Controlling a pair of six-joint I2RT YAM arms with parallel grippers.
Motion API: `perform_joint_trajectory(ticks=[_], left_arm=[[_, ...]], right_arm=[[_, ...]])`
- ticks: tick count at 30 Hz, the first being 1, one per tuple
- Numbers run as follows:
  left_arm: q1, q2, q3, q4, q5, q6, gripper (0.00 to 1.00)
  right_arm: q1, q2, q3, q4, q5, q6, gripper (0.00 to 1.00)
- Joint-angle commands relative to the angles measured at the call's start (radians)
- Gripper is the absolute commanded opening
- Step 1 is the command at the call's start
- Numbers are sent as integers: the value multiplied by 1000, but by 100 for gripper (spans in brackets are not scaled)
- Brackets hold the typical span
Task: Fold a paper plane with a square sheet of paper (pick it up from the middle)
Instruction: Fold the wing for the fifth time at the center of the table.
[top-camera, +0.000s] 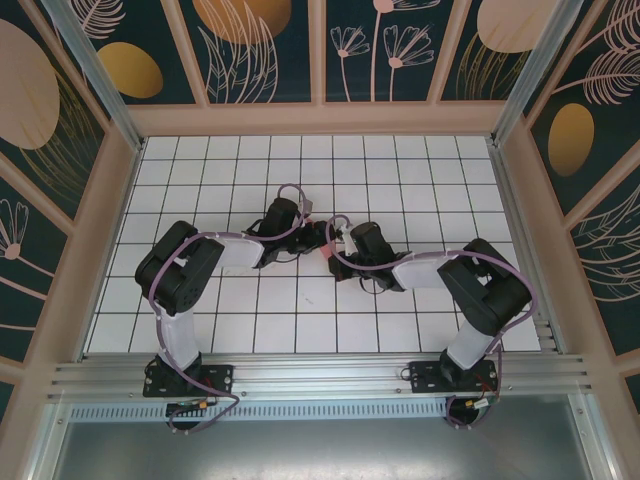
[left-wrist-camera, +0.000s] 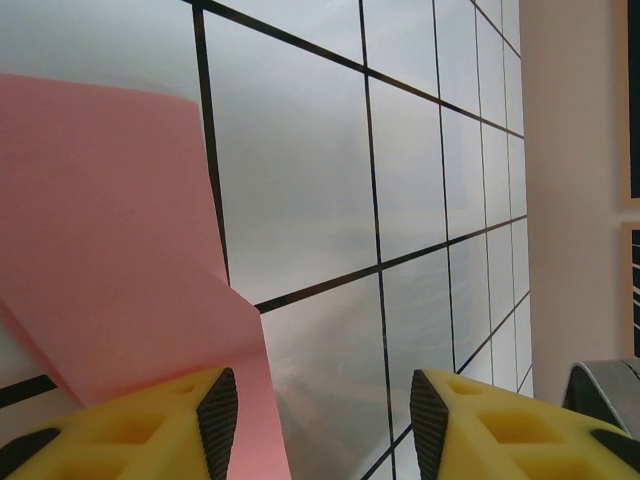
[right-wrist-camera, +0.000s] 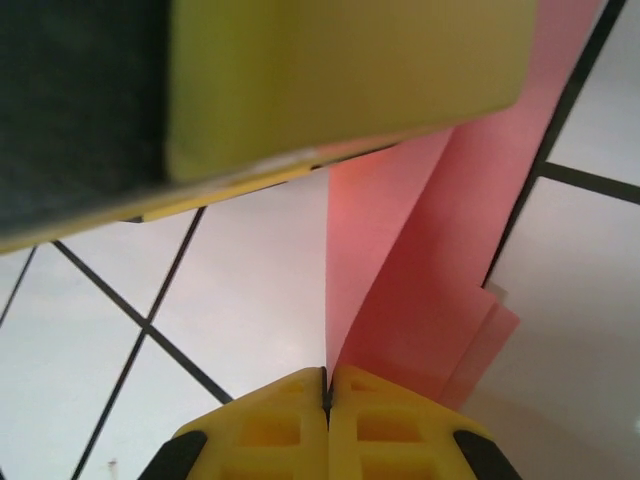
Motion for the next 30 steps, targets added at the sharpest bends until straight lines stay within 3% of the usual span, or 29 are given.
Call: perform_joint_trajectory(ticks=[1,16,30], left_arm=[[5,-35,-4,2,18,24,52],[7,-75,-73,34,23,18,53],[6,-60,-71,42,29,18,51]], right_arm=[[-2,7,-25,68,-86,88,0],[0,35,-51,142,-102,206,0],[-2,41,-54,144,-113,218,0]])
